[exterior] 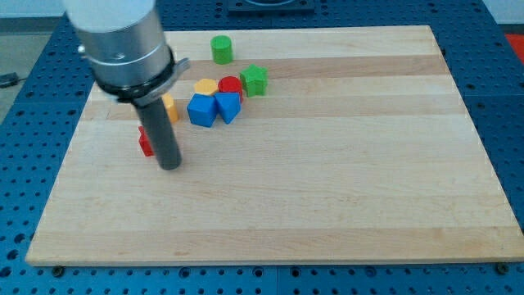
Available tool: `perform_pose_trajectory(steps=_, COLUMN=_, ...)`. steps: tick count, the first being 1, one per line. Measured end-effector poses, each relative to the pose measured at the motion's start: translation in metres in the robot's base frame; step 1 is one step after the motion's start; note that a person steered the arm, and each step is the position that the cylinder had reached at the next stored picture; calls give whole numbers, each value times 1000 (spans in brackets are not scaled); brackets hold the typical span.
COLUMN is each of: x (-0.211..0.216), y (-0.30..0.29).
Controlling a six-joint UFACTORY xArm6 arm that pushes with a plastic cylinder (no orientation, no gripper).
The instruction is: Push the yellow heart with red star towards left center of the board
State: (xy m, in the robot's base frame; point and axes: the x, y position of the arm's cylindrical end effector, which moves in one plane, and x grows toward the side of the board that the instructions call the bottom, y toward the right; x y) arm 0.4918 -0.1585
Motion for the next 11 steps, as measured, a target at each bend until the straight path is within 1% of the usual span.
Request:
perform_pose_trajectory(steps=1, x=-5, y=-37)
perform_pose_trajectory(steps=2, x=-16, y=-39)
perform_pose_trajectory(steps=4, x=-17, y=-10)
perform_pose_trajectory(steps=7, x=-63, y=-29)
perform_pose_trajectory(steps=9, x=-89, y=-29)
perform_pose_trajectory(steps=11, x=-93, y=-26)
